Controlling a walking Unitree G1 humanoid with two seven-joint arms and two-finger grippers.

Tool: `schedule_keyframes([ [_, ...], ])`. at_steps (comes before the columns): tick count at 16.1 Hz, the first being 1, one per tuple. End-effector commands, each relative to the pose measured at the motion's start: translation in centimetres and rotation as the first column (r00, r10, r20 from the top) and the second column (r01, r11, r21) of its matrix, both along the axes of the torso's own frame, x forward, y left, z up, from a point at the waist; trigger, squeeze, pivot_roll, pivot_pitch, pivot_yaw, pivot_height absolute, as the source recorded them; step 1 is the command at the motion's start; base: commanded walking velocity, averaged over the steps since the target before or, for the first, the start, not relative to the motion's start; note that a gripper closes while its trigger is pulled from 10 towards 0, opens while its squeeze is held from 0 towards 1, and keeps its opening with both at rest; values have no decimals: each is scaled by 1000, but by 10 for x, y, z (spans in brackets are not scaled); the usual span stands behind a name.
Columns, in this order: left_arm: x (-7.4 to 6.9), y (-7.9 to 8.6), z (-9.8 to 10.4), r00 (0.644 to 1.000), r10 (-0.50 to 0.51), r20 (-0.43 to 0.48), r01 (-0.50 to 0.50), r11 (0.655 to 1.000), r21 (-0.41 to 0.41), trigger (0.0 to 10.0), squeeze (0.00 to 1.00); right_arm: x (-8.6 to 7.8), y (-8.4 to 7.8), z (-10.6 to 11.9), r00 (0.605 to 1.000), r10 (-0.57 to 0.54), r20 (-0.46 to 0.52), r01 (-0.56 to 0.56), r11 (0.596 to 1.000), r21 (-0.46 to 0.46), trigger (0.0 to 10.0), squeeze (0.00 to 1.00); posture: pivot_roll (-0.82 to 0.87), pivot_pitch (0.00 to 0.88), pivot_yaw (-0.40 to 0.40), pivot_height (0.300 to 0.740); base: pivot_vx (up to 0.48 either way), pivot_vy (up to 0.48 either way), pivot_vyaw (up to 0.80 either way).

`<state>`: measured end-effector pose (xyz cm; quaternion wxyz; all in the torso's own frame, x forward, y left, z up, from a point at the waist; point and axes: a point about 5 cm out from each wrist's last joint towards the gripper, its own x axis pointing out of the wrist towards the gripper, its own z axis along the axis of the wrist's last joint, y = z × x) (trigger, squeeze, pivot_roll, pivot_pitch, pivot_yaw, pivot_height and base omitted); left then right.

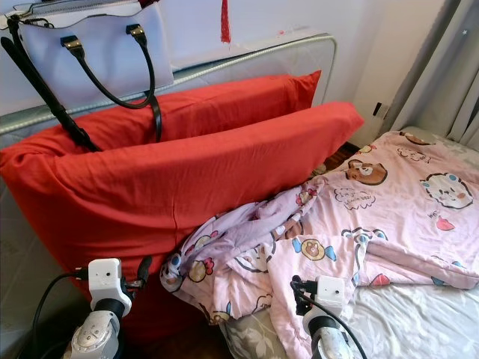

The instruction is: Clean up the room

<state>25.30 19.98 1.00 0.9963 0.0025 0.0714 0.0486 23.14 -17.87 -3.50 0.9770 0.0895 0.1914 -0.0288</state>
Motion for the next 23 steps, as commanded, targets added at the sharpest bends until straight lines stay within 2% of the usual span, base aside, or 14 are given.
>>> schedule_keyframes([
  [1,-1,1,-2,1000,-2,-21,3,1000,16,10000,0,3,2,2,1000,10,8,-10,1000,1,10000,0,9,0,-36,690,0,0,0],
  [13,-1,1,-1,1000,-1,-26,2,1000,19,10000,0,2,4,-3,998,31,-46,-32,999,-10,10000,0,10,0,-32,685,0,0,0],
  [14,-1,1,-1,1000,-3,-28,3,1000,20,10000,0,2,5,-3,998,34,-45,-34,999,-9,10000,0,10,0,-32,675,0,0,0],
  [23,-1,0,-2,999,-1,-35,2,1000,20,10000,0,1,8,-3,999,44,-33,-44,999,-2,10000,0,15,0,-37,675,0,0,0],
])
